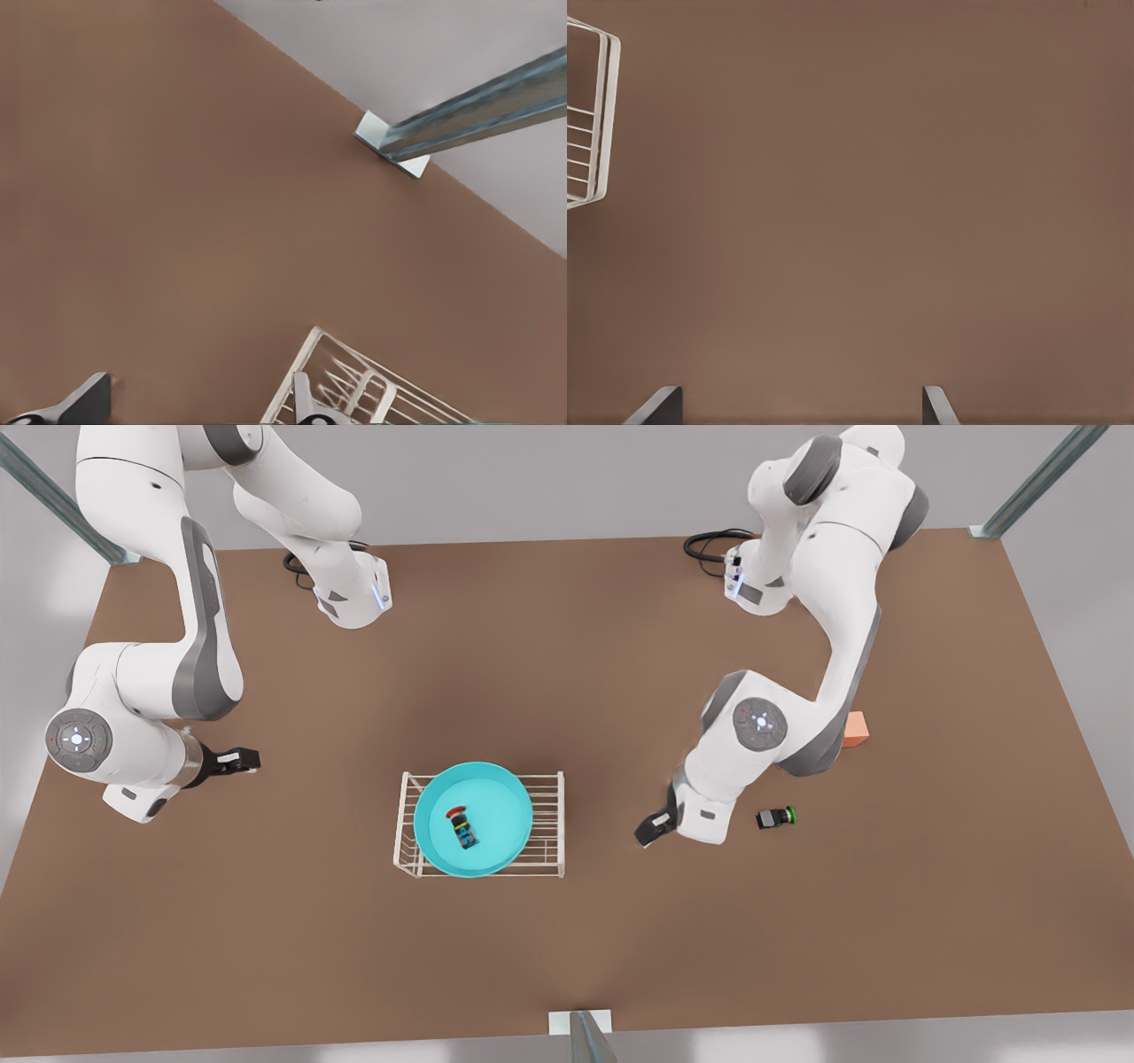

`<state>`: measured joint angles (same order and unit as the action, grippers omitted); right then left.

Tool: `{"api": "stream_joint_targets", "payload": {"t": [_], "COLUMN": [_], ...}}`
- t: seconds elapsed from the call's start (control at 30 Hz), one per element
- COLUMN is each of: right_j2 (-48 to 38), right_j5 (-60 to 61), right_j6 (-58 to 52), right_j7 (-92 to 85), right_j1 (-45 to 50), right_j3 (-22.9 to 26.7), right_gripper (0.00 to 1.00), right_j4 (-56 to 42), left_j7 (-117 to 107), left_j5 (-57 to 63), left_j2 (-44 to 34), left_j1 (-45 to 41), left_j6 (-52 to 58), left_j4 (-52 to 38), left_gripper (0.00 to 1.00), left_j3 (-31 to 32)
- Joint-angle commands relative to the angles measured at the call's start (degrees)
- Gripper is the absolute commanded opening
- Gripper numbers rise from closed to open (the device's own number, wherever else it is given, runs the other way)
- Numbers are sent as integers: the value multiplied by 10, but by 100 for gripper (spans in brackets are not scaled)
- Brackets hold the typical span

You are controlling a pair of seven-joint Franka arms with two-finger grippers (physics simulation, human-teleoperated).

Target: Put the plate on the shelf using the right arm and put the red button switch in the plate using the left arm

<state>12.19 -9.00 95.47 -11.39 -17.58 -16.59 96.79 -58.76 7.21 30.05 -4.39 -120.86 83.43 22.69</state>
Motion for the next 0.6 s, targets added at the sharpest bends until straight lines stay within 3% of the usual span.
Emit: {"api": "stream_joint_targets", "payload": {"t": [0.0,0.03,0.07,0.1,0.13,0.2,0.27,0.33,0.4,0.57], "right_j2": [-1,-1,-1,-1,-1,-1,-1,-1,-1,0], "right_j5": [0,0,0,0,0,0,0,-1,-1,-11], "right_j6": [0,0,0,0,0,0,0,0,0,0], "right_j7": [-3,-3,-3,-3,-3,-3,-3,-3,-3,-3], "right_j1": [0,0,0,0,0,0,0,0,0,0], "right_j3": [0,0,0,0,0,0,0,0,0,0], "right_gripper": [100,100,100,100,100,100,100,100,100,100], "right_j4": [-1,0,0,0,-1,-1,-1,-1,-1,-2], "left_j7": [510,591,591,582,573,545,553,555,563,561], "left_j5": [-51,-106,-126,-113,-105,-94,-80,-48,-50,-60], "left_j2": [-86,-165,-226,-277,-259,-239,-241,-225,-156,-156], "left_j1": [62,61,63,64,79,96,29,22,17,20], "left_j6": [135,97,84,130,176,181,221,221,285,297], "left_j4": [117,223,279,254,179,145,142,113,-1,9], "left_gripper": [100,100,100,100,100,100,100,100,100,100], "left_j3": [-59,-120,-128,-128,-146,-144,-205,-186,-173,-171]}}
